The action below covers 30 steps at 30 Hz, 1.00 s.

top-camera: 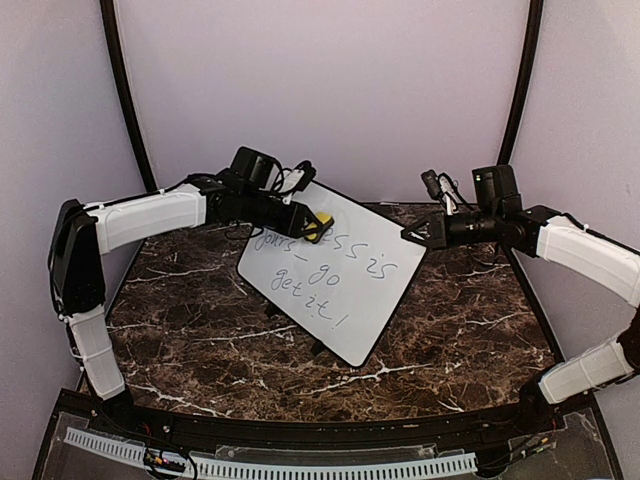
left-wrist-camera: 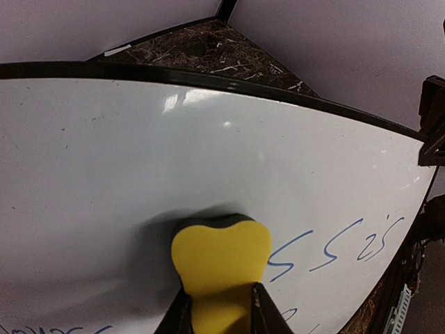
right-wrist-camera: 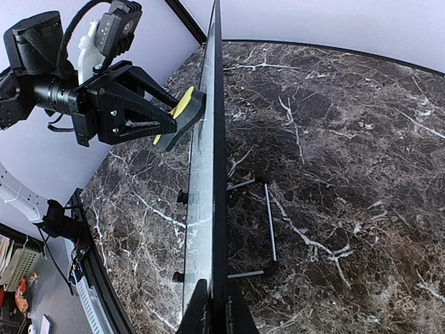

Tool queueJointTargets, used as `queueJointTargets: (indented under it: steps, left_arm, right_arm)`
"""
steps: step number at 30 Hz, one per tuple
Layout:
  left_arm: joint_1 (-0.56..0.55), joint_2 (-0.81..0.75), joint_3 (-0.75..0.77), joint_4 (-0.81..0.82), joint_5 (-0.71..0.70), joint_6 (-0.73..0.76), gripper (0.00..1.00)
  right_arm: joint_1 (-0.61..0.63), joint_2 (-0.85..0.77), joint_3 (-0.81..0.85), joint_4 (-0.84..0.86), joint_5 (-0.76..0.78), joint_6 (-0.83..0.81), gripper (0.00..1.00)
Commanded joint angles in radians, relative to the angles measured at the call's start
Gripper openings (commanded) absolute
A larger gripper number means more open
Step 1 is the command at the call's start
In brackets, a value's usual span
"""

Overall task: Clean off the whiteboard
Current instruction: Erase the center of the whiteboard.

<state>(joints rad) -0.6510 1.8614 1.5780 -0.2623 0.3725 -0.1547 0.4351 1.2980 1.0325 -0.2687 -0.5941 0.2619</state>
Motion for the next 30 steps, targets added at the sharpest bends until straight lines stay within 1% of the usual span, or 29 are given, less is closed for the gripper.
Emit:
queueJointTargets:
  steps: [1,10,16,21,27,30]
  left_arm:
    - [-0.005,0.031,0.006,-0.014,-0.033,0.015,0.12]
    - [-0.006,-0.043,-0.182,0.032,-0.007,-0.022,0.12]
    - [-0.008,-0.072,-0.238,0.048,-0.003,-0.031,0.12]
    - [-0.009,-0.056,-0.205,0.059,-0.004,-0.031,0.12]
    - [-0.008,0.002,-0.045,0.028,-0.011,-0.012,0.12]
    - [-0.009,0.025,0.001,0.007,-0.021,0.0,0.12]
  right_arm:
    - [0.048,0.001,0.02,0.063,-0.079,-0.138,0.0]
    - [0.049,0.011,0.018,0.068,-0.084,-0.137,0.0]
    - [0.049,0.012,0.021,0.069,-0.082,-0.136,0.0]
    - [0.05,0.01,0.019,0.067,-0.082,-0.136,0.0]
    - [0.049,0.007,0.017,0.065,-0.081,-0.136,0.0]
    - [0.05,0.003,0.016,0.065,-0.078,-0.137,0.0]
